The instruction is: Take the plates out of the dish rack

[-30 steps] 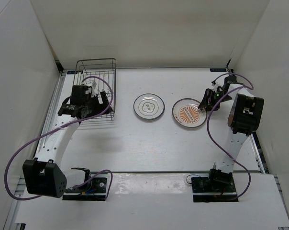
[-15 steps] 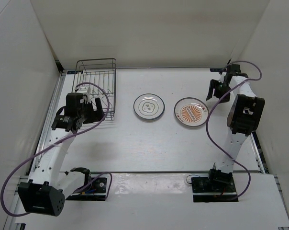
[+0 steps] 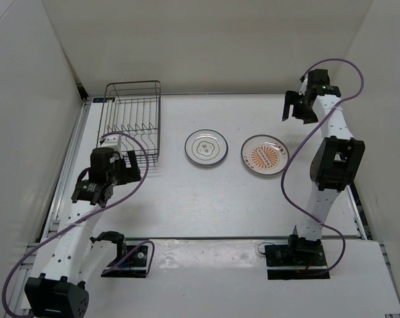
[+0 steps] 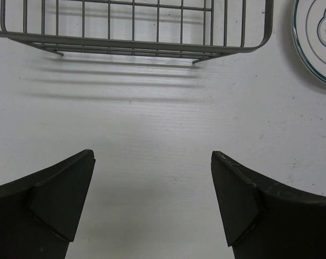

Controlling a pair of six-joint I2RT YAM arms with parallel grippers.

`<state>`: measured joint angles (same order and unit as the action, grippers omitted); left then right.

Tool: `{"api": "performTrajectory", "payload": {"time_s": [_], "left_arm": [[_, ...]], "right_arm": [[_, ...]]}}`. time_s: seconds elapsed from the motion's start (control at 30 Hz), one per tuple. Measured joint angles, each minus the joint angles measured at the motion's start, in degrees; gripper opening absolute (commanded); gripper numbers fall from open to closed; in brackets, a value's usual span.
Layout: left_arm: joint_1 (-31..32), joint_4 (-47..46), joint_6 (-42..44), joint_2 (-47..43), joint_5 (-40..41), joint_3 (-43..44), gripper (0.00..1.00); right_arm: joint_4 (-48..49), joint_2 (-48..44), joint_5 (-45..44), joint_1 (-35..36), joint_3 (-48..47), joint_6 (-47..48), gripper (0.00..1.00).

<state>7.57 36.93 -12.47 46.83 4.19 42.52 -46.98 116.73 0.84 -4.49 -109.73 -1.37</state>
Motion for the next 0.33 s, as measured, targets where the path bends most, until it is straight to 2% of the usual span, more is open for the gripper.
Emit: {"api": "performTrajectory", "payload": {"time_s": [0.33], "left_arm": [[-0.02,0.55,-0.09,-2.10,-0.61,-2.14,1.00]], "right_arm": [[1.55,0.00,-0.13,0.02,-2.29,0.98,0.90]]}}
